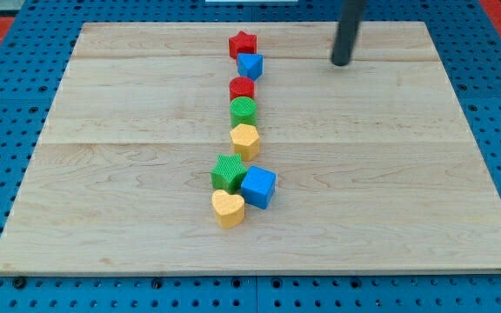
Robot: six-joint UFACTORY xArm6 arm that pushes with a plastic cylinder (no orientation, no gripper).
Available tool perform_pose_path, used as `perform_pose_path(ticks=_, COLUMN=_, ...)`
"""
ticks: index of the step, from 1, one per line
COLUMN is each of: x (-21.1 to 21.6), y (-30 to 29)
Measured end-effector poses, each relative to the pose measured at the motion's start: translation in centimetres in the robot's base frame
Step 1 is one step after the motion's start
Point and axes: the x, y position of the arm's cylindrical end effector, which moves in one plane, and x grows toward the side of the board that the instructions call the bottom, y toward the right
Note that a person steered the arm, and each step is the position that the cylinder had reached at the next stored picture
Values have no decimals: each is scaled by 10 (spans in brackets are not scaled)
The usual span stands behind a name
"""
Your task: Push the red star to the top left
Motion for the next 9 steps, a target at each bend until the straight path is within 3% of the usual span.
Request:
perform_pose_path(ticks=1, x=-26, y=-19)
perform_pose_path(ticks=3, x=-49, y=26)
perform_pose_path(ticks=5, x=-46, y=-63)
perform_pose_path(ticks=6, x=-4, y=-89)
perform_pose_path(ticks=7, x=-3, y=-146)
perform_pose_path(ticks=8, x=-31, y=-144)
perform_pose_path(ticks=9, x=-32, y=-93)
